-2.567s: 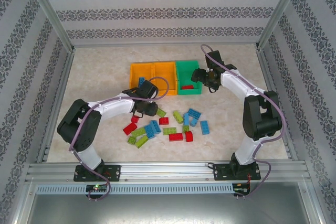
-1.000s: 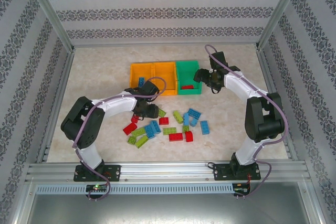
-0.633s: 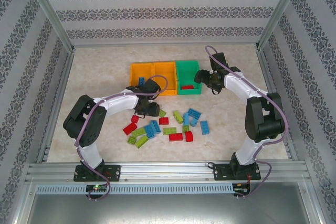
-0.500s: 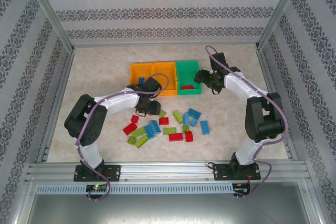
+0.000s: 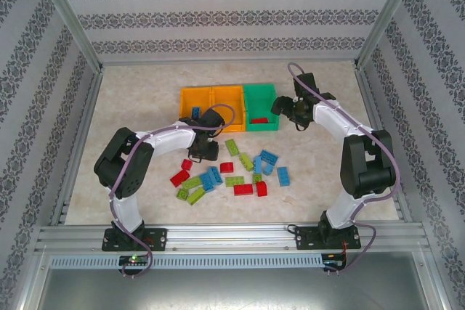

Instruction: Sort the legos into containers by color

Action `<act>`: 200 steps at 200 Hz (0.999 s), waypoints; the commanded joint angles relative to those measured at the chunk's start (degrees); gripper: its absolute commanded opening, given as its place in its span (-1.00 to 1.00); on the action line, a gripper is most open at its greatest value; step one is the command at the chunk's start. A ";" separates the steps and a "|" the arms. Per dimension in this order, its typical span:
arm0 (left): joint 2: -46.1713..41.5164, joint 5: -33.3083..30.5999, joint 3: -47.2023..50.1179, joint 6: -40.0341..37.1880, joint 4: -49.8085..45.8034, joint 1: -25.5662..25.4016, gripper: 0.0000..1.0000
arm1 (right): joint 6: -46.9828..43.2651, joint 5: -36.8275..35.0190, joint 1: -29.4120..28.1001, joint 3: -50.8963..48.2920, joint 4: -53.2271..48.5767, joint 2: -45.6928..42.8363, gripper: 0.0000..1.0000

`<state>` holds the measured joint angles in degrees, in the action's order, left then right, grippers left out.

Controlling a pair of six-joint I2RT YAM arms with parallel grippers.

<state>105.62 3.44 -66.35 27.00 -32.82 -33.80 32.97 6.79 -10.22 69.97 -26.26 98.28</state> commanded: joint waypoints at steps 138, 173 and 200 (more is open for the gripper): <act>0.43 -1.11 -4.33 -2.79 -3.52 -0.83 -0.60 | -1.22 -1.23 1.54 -3.50 0.92 -5.03 0.70; -1.29 3.59 -10.03 -4.35 -2.65 -0.92 -0.58 | -0.34 -1.51 3.15 -7.81 3.26 -8.15 0.70; 2.52 10.13 -19.56 -5.54 -0.87 -0.92 -0.56 | -0.43 -1.12 3.35 -11.24 4.61 -9.89 0.70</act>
<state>106.32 6.96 -77.95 23.97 -35.20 -33.80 32.62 6.35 -7.20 61.54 -23.38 90.54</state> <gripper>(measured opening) 0.254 0.850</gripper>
